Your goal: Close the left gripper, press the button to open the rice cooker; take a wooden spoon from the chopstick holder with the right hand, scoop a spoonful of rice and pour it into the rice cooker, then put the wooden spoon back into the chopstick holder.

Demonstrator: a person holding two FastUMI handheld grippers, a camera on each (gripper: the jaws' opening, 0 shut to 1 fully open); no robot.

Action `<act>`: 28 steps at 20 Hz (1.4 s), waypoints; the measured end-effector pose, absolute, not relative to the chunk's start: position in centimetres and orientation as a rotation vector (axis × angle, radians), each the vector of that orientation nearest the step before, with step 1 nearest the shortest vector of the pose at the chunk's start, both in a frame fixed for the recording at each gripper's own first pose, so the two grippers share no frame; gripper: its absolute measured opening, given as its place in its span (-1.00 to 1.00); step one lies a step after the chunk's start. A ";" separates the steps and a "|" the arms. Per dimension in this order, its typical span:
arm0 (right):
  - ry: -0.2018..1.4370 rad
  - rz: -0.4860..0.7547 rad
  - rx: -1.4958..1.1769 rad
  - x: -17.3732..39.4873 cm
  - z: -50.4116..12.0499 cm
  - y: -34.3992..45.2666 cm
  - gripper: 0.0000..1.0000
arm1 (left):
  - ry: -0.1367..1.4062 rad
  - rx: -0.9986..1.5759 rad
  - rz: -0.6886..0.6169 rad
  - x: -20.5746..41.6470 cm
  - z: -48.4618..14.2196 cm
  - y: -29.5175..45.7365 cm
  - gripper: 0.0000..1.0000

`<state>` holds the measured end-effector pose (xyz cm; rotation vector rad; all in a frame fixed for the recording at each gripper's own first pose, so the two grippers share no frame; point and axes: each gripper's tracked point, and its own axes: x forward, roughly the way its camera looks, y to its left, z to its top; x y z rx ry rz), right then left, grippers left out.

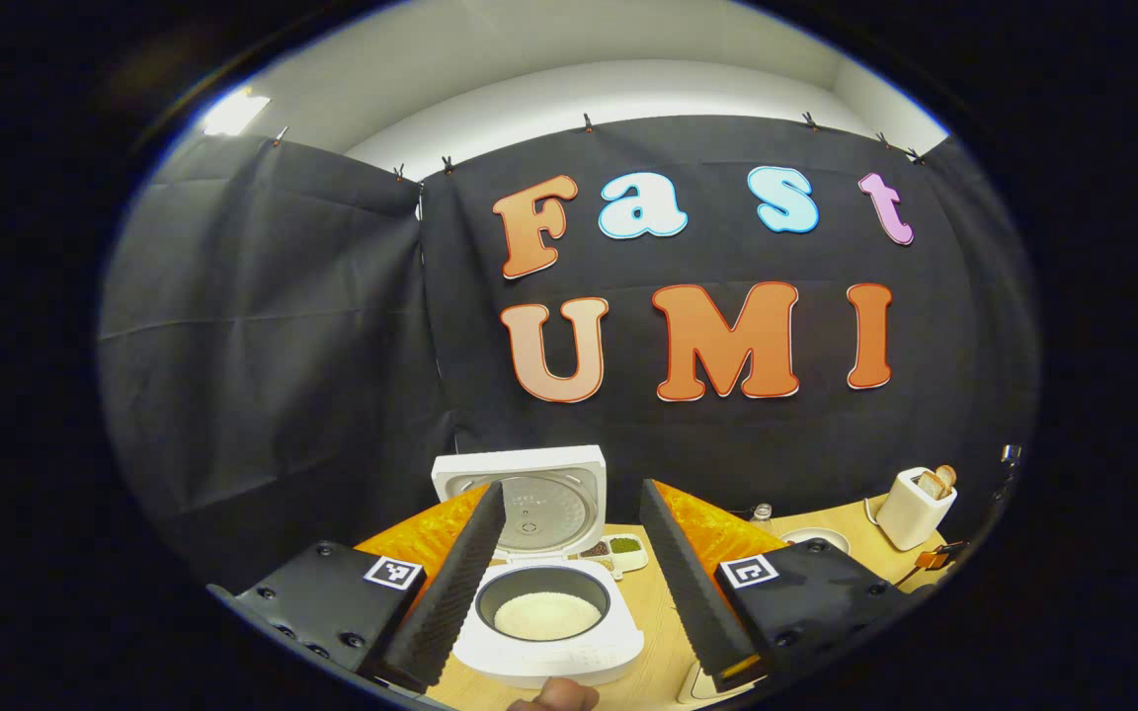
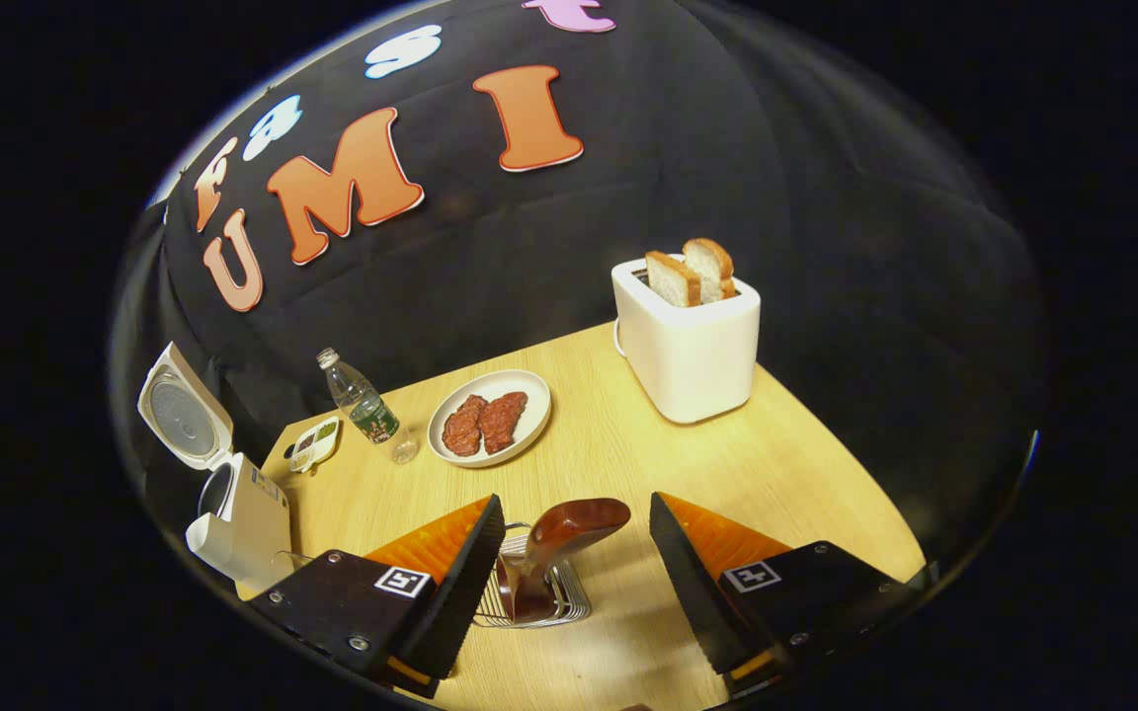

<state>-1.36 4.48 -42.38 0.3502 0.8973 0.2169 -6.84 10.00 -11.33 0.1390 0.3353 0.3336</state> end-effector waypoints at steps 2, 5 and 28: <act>0.905 0.227 0.394 -0.9 -43.5 5.6 0.86 | 0.333 0.164 0.350 -7.4 -10.9 10.1 0.87; 0.919 0.213 0.440 -0.8 -44.7 6.1 0.78 | 0.321 0.182 0.361 -7.4 -10.0 10.0 0.88; 0.694 0.094 0.468 -0.7 -31.0 7.5 -0.75 | 0.304 0.096 0.279 -5.8 -12.7 14.0 0.86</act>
